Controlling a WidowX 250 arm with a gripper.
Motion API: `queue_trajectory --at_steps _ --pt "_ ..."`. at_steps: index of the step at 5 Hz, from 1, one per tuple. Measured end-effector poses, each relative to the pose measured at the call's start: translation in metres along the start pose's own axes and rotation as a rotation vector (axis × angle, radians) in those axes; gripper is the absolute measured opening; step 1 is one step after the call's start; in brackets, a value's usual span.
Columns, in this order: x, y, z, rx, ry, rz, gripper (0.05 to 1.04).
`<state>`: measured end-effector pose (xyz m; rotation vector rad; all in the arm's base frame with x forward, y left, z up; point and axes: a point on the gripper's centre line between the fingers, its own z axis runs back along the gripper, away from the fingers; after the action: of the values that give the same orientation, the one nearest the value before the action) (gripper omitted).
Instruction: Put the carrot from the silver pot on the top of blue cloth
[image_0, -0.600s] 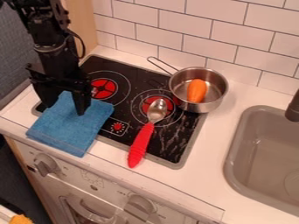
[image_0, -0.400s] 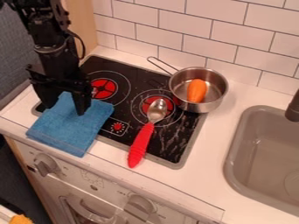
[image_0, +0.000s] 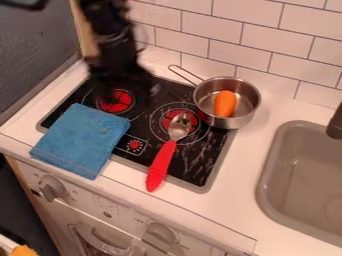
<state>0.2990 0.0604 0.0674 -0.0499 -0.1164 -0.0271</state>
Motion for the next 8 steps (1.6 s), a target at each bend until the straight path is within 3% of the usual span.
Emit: queue_trajectory --at_steps 1,3,4,6,7,8 --pt "0.039 -0.039 0.002 -0.019 -0.022 -0.102 1.001" --pt "0.092 -0.077 -0.023 -0.013 -0.012 -0.143 1.001" --pt "0.106 -0.077 -0.029 0.020 -0.016 -0.144 1.001" --pt "0.110 -0.090 -0.055 0.055 0.016 -0.187 1.001" --pt "0.105 -0.094 -0.060 0.078 0.024 -0.211 0.952" --pt "0.101 -0.096 -0.064 0.081 0.030 -0.222 0.659"
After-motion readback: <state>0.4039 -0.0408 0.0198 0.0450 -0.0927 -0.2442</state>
